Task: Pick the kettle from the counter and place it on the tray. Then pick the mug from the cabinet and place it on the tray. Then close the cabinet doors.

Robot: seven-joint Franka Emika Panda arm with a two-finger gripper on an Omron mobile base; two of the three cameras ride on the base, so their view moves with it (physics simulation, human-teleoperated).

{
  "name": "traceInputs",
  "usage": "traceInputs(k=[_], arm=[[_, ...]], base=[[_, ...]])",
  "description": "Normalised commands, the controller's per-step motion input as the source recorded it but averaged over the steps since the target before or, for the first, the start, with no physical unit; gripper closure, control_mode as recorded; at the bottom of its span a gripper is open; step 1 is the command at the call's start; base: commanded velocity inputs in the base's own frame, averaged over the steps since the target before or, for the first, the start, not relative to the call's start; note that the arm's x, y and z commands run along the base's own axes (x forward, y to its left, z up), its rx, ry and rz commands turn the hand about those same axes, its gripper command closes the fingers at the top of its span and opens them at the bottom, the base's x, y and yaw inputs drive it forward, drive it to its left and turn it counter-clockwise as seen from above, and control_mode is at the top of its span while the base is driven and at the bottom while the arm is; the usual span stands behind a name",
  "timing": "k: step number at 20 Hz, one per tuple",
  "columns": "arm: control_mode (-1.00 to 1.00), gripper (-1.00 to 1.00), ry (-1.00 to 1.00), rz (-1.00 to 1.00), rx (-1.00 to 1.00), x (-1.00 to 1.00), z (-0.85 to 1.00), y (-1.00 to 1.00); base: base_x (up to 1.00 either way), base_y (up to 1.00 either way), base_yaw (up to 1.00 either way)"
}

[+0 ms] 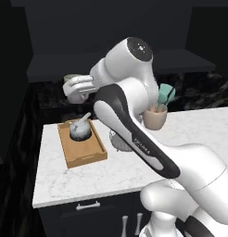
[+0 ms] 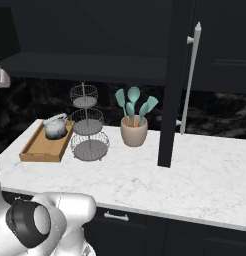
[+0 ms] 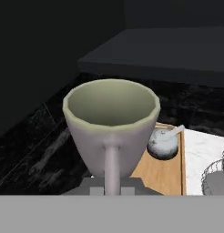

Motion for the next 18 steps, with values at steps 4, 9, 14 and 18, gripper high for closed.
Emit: traceInputs(k=[4,9,14,18], arm=[[-1.0,1.0,0.0,0.2,0.0,-0.14,-0.44,-0.21],[-1.0,1.0,0.0,0.09,-0.09,0.0,-0.58,-0.18],[-1.0,1.0,-0.01,0.01,-0.15,0.0,-0.66,-0.04],[-1.0,1.0,-0.04,0.0,-0.18,0.18,-0.57,0.0]], base=[[0.0,0.0,0.0],[0.0,0.0,0.0],[0.0,0.0,0.0],[0.0,0.0,0.0]])
